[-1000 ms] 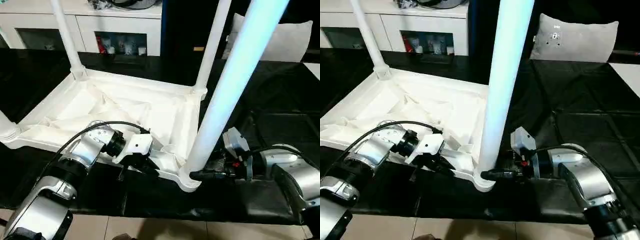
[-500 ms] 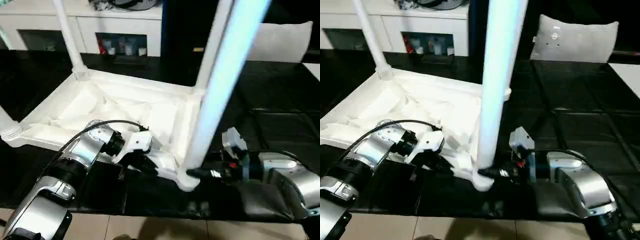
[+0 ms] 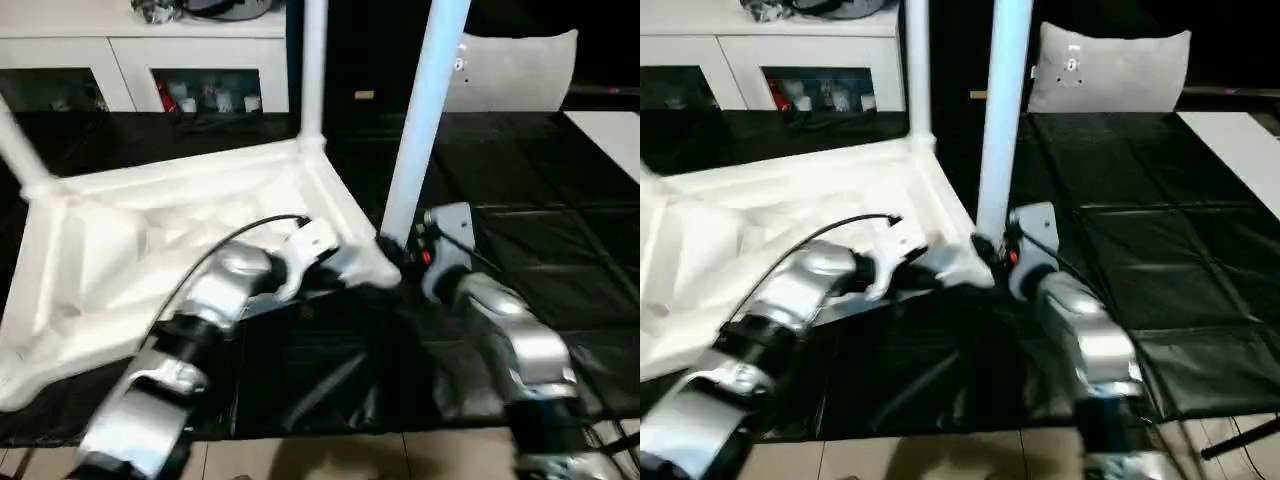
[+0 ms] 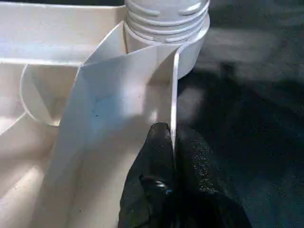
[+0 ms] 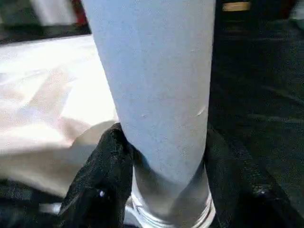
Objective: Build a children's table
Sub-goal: Rotate leg to tighten
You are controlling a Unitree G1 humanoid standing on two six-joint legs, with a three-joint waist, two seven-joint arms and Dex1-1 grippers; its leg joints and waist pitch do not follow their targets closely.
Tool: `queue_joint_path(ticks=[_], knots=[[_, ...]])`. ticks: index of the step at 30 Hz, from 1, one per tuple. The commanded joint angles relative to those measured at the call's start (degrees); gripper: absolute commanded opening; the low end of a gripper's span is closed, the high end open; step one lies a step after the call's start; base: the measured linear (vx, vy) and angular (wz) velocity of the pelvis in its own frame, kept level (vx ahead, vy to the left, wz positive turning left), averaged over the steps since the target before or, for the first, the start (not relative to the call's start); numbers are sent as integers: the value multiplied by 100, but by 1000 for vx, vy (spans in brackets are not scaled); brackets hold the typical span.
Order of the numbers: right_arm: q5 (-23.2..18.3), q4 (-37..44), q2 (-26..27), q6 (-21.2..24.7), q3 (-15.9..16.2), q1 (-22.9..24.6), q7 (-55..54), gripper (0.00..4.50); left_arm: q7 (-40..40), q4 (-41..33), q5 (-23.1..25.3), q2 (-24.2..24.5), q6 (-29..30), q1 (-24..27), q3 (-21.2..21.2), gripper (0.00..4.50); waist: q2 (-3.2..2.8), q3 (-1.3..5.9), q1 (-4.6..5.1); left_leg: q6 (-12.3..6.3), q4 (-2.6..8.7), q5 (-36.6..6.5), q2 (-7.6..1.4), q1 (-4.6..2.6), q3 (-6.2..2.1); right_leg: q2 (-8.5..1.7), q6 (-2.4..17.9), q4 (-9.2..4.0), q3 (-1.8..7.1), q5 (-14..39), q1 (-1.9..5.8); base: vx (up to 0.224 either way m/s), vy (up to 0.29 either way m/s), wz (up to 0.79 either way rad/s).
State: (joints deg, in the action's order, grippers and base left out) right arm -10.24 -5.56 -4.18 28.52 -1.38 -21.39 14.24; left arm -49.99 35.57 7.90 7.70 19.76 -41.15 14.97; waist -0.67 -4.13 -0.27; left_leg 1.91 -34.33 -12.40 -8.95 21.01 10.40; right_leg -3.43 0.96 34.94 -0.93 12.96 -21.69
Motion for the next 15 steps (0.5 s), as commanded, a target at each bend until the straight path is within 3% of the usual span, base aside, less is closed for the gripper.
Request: queue_joint_path(ticks=[1, 3, 4, 8, 12, 15], knots=[[-201, -374, 479, 258, 412, 149, -15, 248, 373, -45, -25, -423, -38, -147, 144, 0, 49, 307, -29, -398, 447, -113, -401, -40, -174, -507, 1460, -367, 252, -249, 211, 0, 0, 0], [-197, -363, 538, 200, 354, 164, -90, 261, 433, -47, -14, -444, -40, -148, 139, 0, 47, 288, -31, -477, 453, -147, -405, -38, -164, -509, 1509, -371, 245, -393, 200, 0, 0, 0], [-209, -317, 587, 127, 260, 213, -171, 273, 473, -38, 2, -449, -92, -142, 138, 0, 36, 296, -32, -471, 460, -295, -413, -49, -166, -522, 1518, -385, 245, -223, 207, 0, 0, 0], [-225, -45, 491, 27, 128, 376, -123, 311, 414, 25, 7, -354, -350, -93, 147, 0, 26, 275, -47, -309, 497, -633, -431, -67, -169, -506, 1419, -435, 257, 298, 190, 0, 0, 0], [-231, 301, 135, 33, 134, 523, 214, 345, 42, -28, -39, -189, -605, 35, 209, 0, 30, 318, -87, -416, 458, -206, -426, -50, -168, -508, 1420, -359, 251, -409, 232, 0, 0, 0], [-228, 604, -457, 108, 191, 645, 767, 368, -336, -81, -144, -12, -926, 206, 217, 0, 48, 323, -107, -534, 434, -158, -419, -43, -156, -514, 1470, -342, 251, -645, 255, 0, 0, 0]])
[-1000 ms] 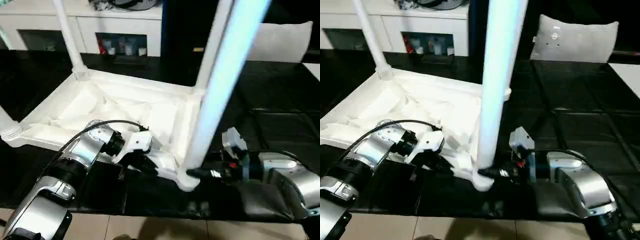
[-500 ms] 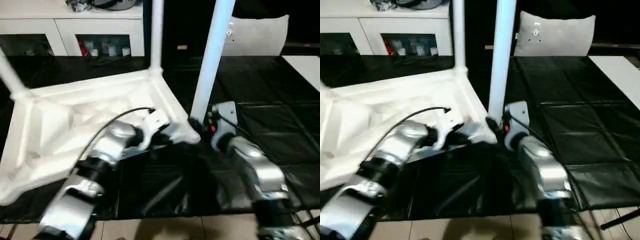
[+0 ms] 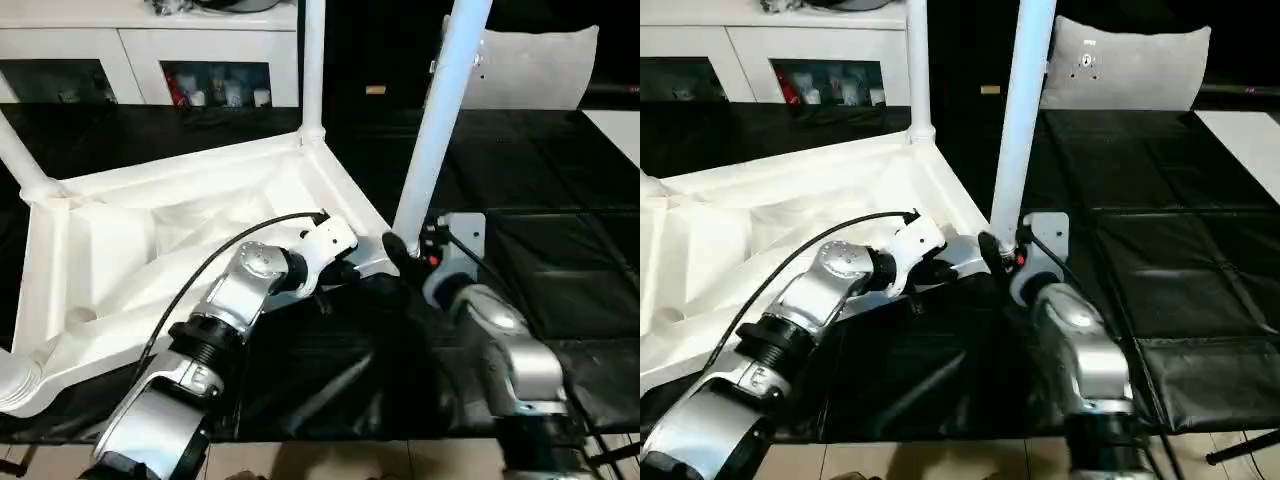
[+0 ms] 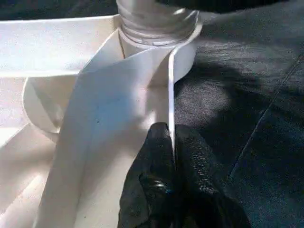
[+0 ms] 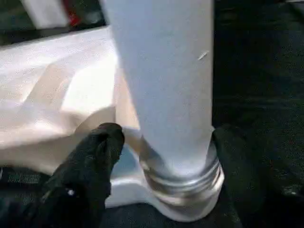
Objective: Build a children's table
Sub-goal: Rotate leg to tighten
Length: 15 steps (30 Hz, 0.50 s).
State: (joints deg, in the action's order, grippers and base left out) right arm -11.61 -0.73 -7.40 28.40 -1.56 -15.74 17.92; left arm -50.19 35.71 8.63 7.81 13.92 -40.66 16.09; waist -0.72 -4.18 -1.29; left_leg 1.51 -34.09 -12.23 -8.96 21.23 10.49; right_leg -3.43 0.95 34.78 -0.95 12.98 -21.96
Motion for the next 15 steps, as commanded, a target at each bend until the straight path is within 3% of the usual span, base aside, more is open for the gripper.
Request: queue_joint_path(ticks=[1, 4, 6, 10, 15], knots=[[-91, 121, -134, 120, 209, 80, 399, 376, -316, -95, -216, -22, -341, 157, 105, 0, 57, 325, -16, -541, 406, -203, -417, -59, -160, -524, 1474, -333, 256, -609, 281, 0, 0, 0], [-223, 394, -821, -80, 268, 181, 1320, 400, -962, -140, -347, 233, -776, 310, 233, 0, 75, 332, -53, -618, 391, -188, -419, -49, -161, -531, 1450, -336, 262, -527, 314, 0, 0, 0], [-384, 464, -1543, -241, 294, 253, 2333, 421, -1520, -224, -364, 519, -983, 374, 397, 0, 72, 330, -67, -680, 382, -180, -436, -57, -150, -521, 1488, -315, 261, -619, 291, 0, 0, 0], [-407, 364, -1974, -531, 348, 227, 2974, 433, -1938, -232, -379, 695, -1187, 379, 497, 0, 60, 330, -115, -673, 382, -364, -459, -82, -140, -537, 1556, -343, 243, -185, 264, 0, 0, 0], [-430, -5, -2563, -1052, 662, 107, 4194, 433, -2720, -275, -458, 972, -1460, 325, 675, 0, 79, 339, -150, -700, 369, -315, -468, -90, -137, -540, 1631, -317, 232, -237, 254, 0, 0, 0]])
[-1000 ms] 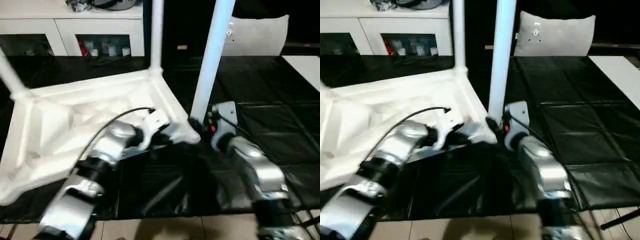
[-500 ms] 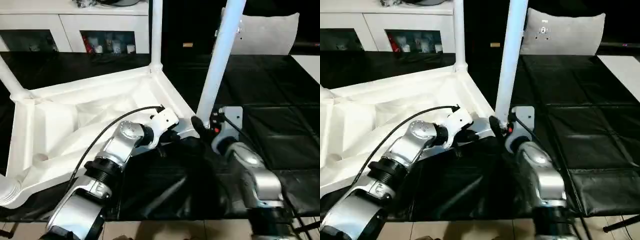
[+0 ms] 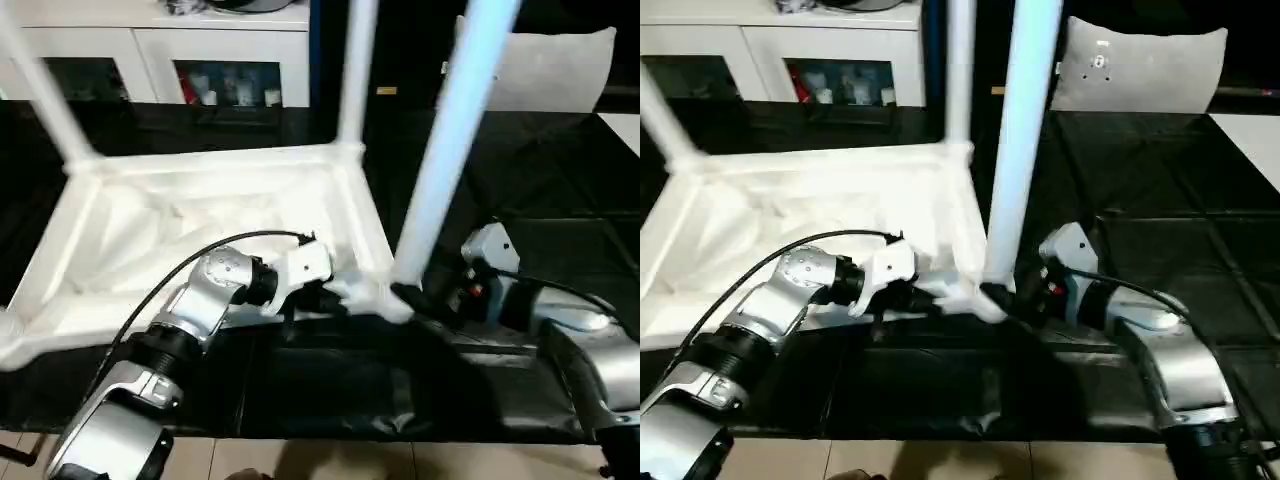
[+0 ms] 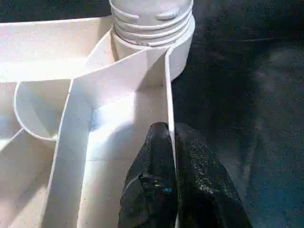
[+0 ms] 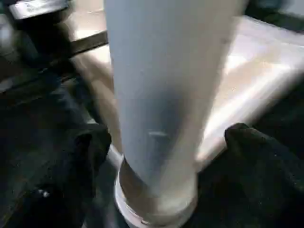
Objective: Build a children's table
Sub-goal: Rotate leg to tighten
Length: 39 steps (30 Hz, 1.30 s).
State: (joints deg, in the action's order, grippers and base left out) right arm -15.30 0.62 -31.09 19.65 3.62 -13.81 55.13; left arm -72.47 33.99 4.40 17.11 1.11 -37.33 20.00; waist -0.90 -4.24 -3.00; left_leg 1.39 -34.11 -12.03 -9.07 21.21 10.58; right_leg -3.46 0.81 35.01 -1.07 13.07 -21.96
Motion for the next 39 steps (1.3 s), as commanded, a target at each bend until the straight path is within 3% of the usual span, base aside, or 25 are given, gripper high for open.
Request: queue_joint_path(ticks=[1, 7, 11, 12, 13, 16, 24, 30, 35, 39], knots=[[-61, -140, -194, -177, 144, -86, 472, 433, -493, -103, -35, 42, -180, -8, 285, 0, 100, 352, 7, -721, 364, -267, -453, -82, -142, -533, 1674, -322, 242, -335, 265, 0, 0, 0], [-482, -201, -526, 153, 528, -268, 1803, 382, -1230, -142, -69, 274, -484, -93, 527, 0, 109, 365, -85, -928, 326, -90, -478, -74, -130, -530, 1739, -261, 209, -535, 252, 0, 0, 0], [-526, -278, -587, 94, 697, -335, 2185, 358, -1414, -172, -112, 293, -560, -115, 570, 0, 113, 376, -151, -876, 314, -71, -483, -81, -121, -531, 1768, -251, 204, -471, 237, 0, 0, 0], [-544, -277, -605, 105, 729, -342, 2252, 350, -1442, -192, -127, 300, -552, -113, 576, 0, 184, 361, -155, -881, 321, -89, -482, -79, -109, -531, 1761, -261, 205, -435, 237, 0, 0, 0], [-561, -271, -623, 125, 756, -346, 2308, 338, -1461, -204, -136, 307, -552, -113, 581, 0, 151, 361, -189, -858, 321, -79, -482, -75, -119, -537, 1736, -253, 206, -351, 233, 0, 0, 0], [-568, -244, -700, 169, 854, -350, 2513, 313, -1525, -162, -131, 333, -633, -121, 603, 0, 141, 355, -195, -795, 327, -117, -493, -92, -118, -537, 1729, -262, 208, -263, 217, 0, 0, 0], [-562, -209, -751, 170, 929, -327, 2670, 238, -1523, -38, -110, 354, -721, -169, 606, 0, 167, 360, -212, -789, 317, -43, -483, -84, -116, -537, 1752, -238, 205, -463, 234, 0, 0, 0], [-601, -150, -728, 175, 968, -293, 2684, 215, -1457, 19, -106, 343, -739, -187, 575, 0, 165, 351, -214, -781, 320, -82, -482, -88, -116, -538, 1754, -246, 201, -396, 235, 0, 0, 0], [-883, 209, -446, 534, 833, -43, 2288, 211, -1087, -27, -222, 206, -425, -154, 387, 0, 153, 334, -227, -765, 330, -66, -489, -88, -117, -532, 1734, -250, 207, -389, 226, 0, 0, 0], [-938, 308, -7, 798, 651, 93, 1498, 211, -515, -94, -168, 54, 125, -174, 244, 0, 152, 291, -207, -565, 371, -441, -482, -111, -117, -544, 1659, -340, 212, 299, 197, 0, 0, 0]])
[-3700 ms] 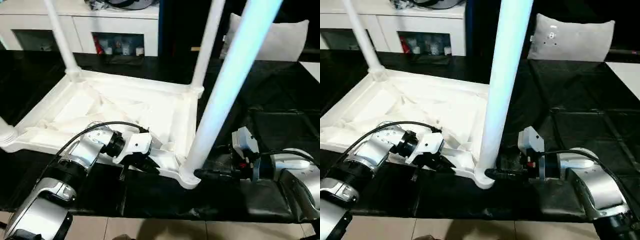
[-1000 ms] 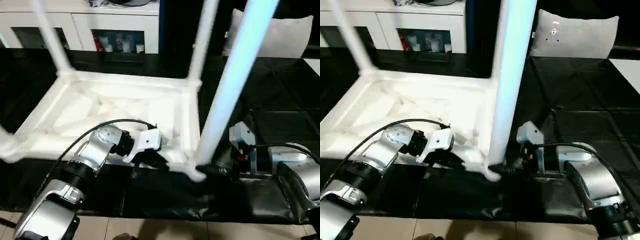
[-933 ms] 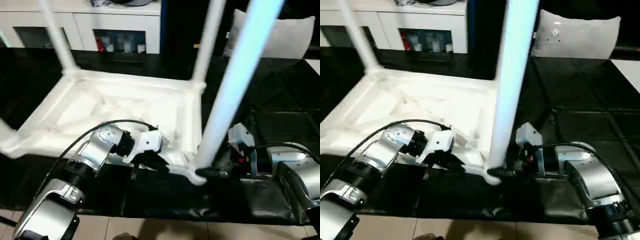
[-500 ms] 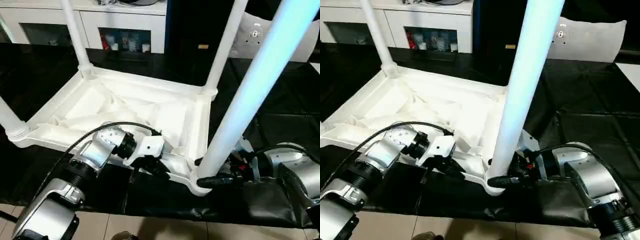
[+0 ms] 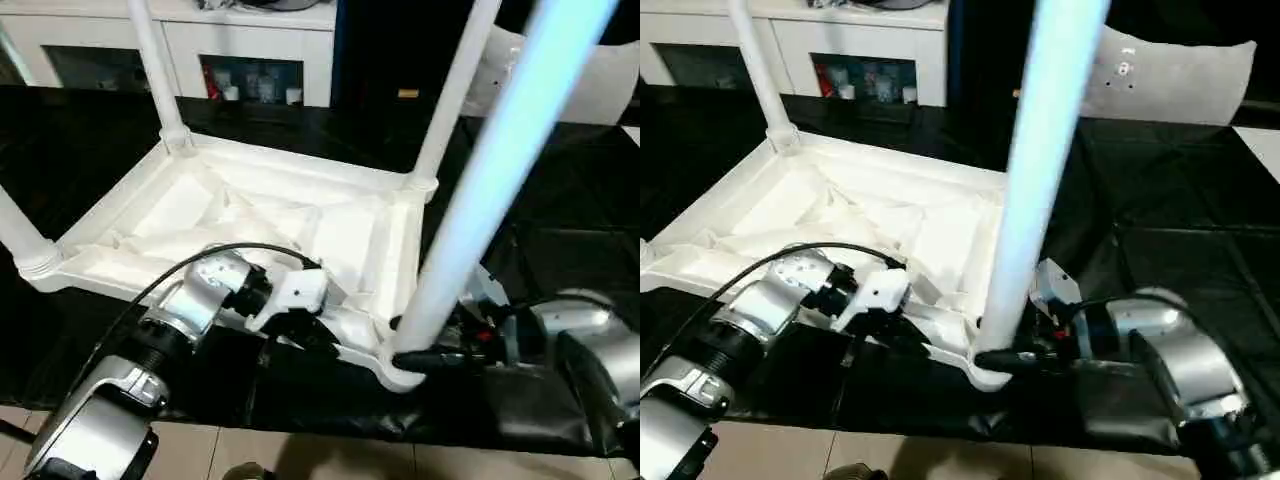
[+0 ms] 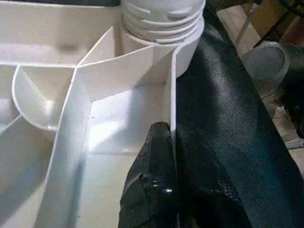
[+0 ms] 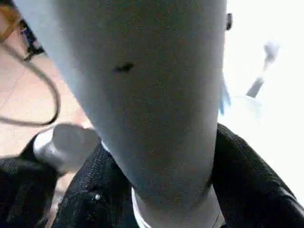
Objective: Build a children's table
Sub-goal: Rotate leg to tighten
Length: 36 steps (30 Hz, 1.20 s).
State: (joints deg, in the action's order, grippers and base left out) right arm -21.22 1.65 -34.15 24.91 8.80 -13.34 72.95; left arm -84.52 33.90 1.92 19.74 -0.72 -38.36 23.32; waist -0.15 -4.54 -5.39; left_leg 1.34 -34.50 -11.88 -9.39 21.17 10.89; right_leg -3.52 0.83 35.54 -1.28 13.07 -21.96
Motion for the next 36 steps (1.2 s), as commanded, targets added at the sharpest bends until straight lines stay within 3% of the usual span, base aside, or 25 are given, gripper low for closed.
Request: queue_joint_path(ticks=[1, 2, 3, 4, 5, 6, 9, 10, 11, 18, 21, 22, 23, 24, 27, 31, 34, 35, 36], knots=[[-274, 181, 622, 375, 44, 89, -850, 211, 1006, -158, -10, -364, 711, -75, -242, 0, 77, 309, 63, -479, 425, -531, -451, -107, -141, -533, 1640, -399, 242, 438, 187, 0, 0, 0], [-255, 176, 683, 387, 28, 96, -957, 211, 1056, -177, -31, -391, 788, -73, -271, 0, 47, 267, 98, -297, 455, -830, -423, -107, -152, -536, 1562, -469, 245, 942, 167, 0, 0, 0], [-183, 135, 876, 428, -18, 97, -1289, 211, 1176, -241, -68, -455, 961, -67, -327, 0, 80, 270, 123, -157, 471, -950, -414, -120, -168, -550, 1441, -503, 252, 1329, 187, 0, 0, 0], [-116, 83, 1063, 467, -65, 91, -1600, 211, 1285, -298, -70, -504, 1078, -63, -356, 0, 86, 254, 168, -95, 495, -978, -401, -73, -190, -544, 1321, -517, 246, 1562, 206, 0, 0, 0], [4, -2, 1348, 524, -138, 71, -2049, 211, 1534, -367, -69, -615, 1286, -65, -418, 0, 81, 245, 222, -50, 510, -1032, -404, -81, -191, -530, 1244, -531, 253, 1660, 174, 0, 0, 0], [4, -2, 1348, 524, -138, 71, -2049, 210, 1534, -367, -69, -615, 1286, -65, -418, 0, 75, 247, 259, -30, 512, -1056, -406, -80, -190, -525, 1247, -519, 260, 1642, 168, 0, 0, 0], [251, -203, 2007, 636, -301, -10, -3048, 209, 2201, -486, -21, -945, 1746, -106, -572, 0, 89, 254, 377, -85, 503, -857, -384, -42, -187, -506, 1294, -510, 254, 1233, 183, 0, 0, 0], [251, -203, 2007, 636, -301, -10, -3048, 208, 2201, -486, -21, -945, 1746, -106, -572, 0, 76, 253, 394, -79, 504, -862, -385, -58, -176, -500, 1323, -510, 256, 1201, 156, 0, 0, 0], [363, -337, 2404, 701, -423, -106, -3677, 207, 2666, -546, 41, -1186, 2000, -147, -679, 0, 68, 270, 423, -116, 486, -763, -379, -69, -174, -508, 1372, -514, 261, 1066, 172, 0, 0, 0], [626, -835, 3306, 746, -851, -538, -5339, 207, 3910, -615, 266, -1781, 2335, -234, -873, 0, 48, 294, 472, -349, 464, -287, -367, -63, -149, -475, 1584, -444, 259, -29, 210, 0, 0, 0], [911, -1249, 3727, 331, -1129, -816, -6172, 207, 4458, -641, 372, -2087, 2323, -275, -904, 0, 42, 275, 483, -288, 477, -466, -366, -74, -146, -488, 1561, -489, 263, 233, 197, 0, 0, 0], [1013, -1306, 3795, 146, -1132, -853, -6257, 242, 4582, -643, 402, -2167, 2315, -289, -913, 0, 56, 272, 496, -253, 486, -518, -368, -63, -148, -480, 1528, -492, 265, 309, 205, 0, 0, 0], [1062, -1288, 3824, 43, -1119, -846, -6278, 242, 4612, -635, 425, -2189, 2308, -300, -905, 0, 49, 272, 488, -246, 486, -512, -374, -67, -148, -483, 1507, -491, 268, 297, 205, 0, 0, 0], [1066, -1277, 3831, 28, -1115, -842, -6281, 277, 4622, -633, 432, -2191, 2306, -303, -901, 0, 49, 270, 480, -265, 483, -480, -367, -68, -144, -477, 1473, -485, 271, 213, 212, 0, 0, 0], [1121, -1146, 3798, -70, -1086, -755, -6285, 290, 4577, -637, 488, -2111, 2278, -303, -850, 0, 43, 265, 475, -372, 489, -431, -369, -62, -143, -474, 1445, -473, 271, 13, 211, 0, 0, 0], [1241, -1032, 3643, -324, -1084, -628, -6204, 329, 4435, -730, 502, -1952, 2218, -208, -786, 0, 38, 258, 465, -381, 494, -474, -374, -57, -144, -484, 1406, -481, 274, 88, 215, 0, 0, 0], [1168, -785, 3299, -540, -1101, -389, -5727, 358, 4106, -829, 507, -1667, 2018, -10, -697, 0, 34, 272, 467, -414, 487, -458, -381, -50, -151, -481, 1410, -464, 270, 12, 224, 0, 0, 0], [1203, -683, 2919, -710, -1093, -214, -5373, 366, 3734, -873, 463, -1430, 1788, 129, -628, 0, 34, 278, 462, -510, 462, -294, -373, -24, -142, -477, 1417, -437, 277, -330, 249, 0, 0, 0], [1203, -683, 2919, -710, -1093, -214, -5373, 374, 3734, -873, 463, -1430, 1788, 129, -628, 0, 37, 290, 455, -553, 452, -241, -365, -21, -146, -475, 1411, -427, 272, -442, 255, 0, 0, 0]])
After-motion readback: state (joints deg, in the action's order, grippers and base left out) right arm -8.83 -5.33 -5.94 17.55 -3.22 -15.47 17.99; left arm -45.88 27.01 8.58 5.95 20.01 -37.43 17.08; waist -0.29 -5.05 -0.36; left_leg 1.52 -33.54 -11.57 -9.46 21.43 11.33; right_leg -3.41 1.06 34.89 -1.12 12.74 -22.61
